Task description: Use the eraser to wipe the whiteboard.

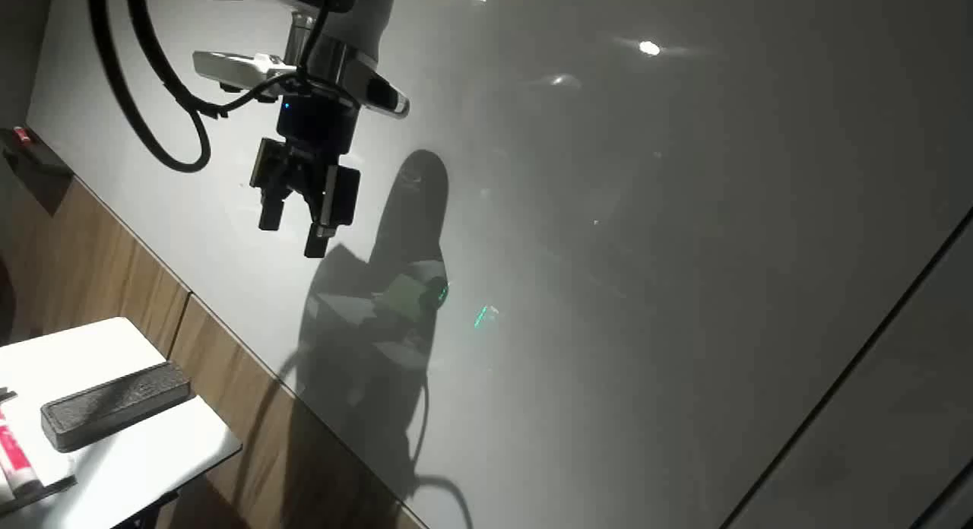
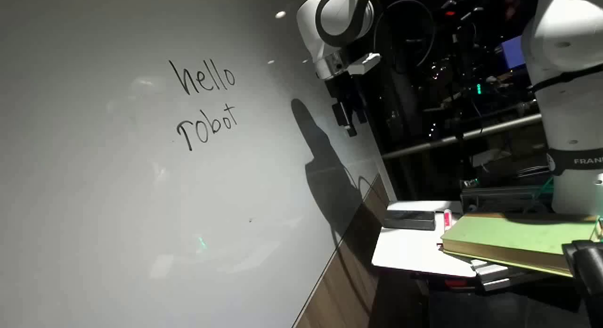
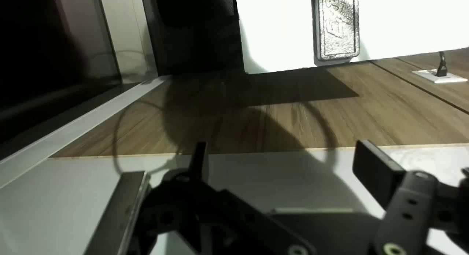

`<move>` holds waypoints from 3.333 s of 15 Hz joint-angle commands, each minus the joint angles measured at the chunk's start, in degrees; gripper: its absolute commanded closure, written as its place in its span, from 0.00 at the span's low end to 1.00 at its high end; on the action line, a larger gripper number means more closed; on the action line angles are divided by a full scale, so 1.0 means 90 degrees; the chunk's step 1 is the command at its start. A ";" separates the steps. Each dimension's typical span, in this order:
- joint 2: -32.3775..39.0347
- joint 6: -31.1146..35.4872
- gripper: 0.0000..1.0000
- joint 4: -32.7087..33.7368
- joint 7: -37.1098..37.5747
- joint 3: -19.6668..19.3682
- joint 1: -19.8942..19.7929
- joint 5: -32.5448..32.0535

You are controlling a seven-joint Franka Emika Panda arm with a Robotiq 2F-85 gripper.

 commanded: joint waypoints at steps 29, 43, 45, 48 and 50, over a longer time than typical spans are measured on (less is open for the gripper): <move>-0.1022 0.1385 0.00 -0.2403 0.0035 0.0041 0.0647 0.0643; 0.1424 0.3416 0.00 -0.2155 0.1285 0.0682 0.0579 -0.0393; 0.1432 0.3298 0.00 -0.2145 0.1206 0.0587 0.0675 -0.0284; 0.1720 0.3518 0.00 -0.2144 0.1223 0.0522 0.0590 -0.0429; 0.1974 0.3633 0.00 -0.2144 0.1236 0.0435 0.0485 -0.0605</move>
